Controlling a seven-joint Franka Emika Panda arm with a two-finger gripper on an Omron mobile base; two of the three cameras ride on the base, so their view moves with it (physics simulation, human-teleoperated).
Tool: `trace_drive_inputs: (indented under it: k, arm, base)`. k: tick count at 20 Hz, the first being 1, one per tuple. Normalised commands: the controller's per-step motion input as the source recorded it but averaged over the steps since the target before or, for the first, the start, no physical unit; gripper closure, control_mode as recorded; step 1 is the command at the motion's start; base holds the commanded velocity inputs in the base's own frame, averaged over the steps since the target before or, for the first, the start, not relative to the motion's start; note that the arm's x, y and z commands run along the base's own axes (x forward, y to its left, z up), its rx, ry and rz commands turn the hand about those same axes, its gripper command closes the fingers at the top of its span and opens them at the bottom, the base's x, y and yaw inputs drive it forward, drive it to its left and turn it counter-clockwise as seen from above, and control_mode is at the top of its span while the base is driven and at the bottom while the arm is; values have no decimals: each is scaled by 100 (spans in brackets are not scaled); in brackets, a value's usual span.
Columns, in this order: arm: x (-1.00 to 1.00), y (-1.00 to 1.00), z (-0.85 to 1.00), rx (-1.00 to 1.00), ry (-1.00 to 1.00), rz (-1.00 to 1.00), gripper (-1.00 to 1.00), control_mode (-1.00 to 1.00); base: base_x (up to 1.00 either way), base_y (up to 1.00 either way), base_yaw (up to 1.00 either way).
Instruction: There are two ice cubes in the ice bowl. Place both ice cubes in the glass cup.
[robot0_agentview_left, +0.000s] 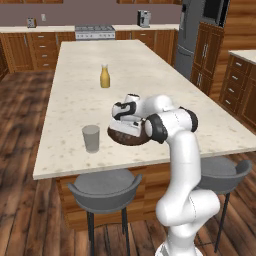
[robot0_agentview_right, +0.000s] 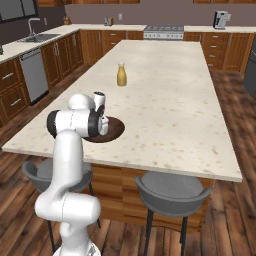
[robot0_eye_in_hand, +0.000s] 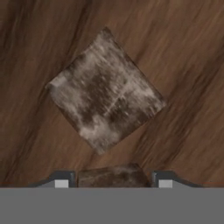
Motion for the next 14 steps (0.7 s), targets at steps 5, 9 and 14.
trace_drive_inputs:
  k: [5,9,14]
  arm:
    - [-19,2,13,0,-7,0,100,-100]
    - [-29,11,88,0,-14,0,100,-100]
    - [-74,9,92,-11,-15,0,100,-100]
  base:
    - [0,0,0]
    - [0,0,0]
    - [0,0,0]
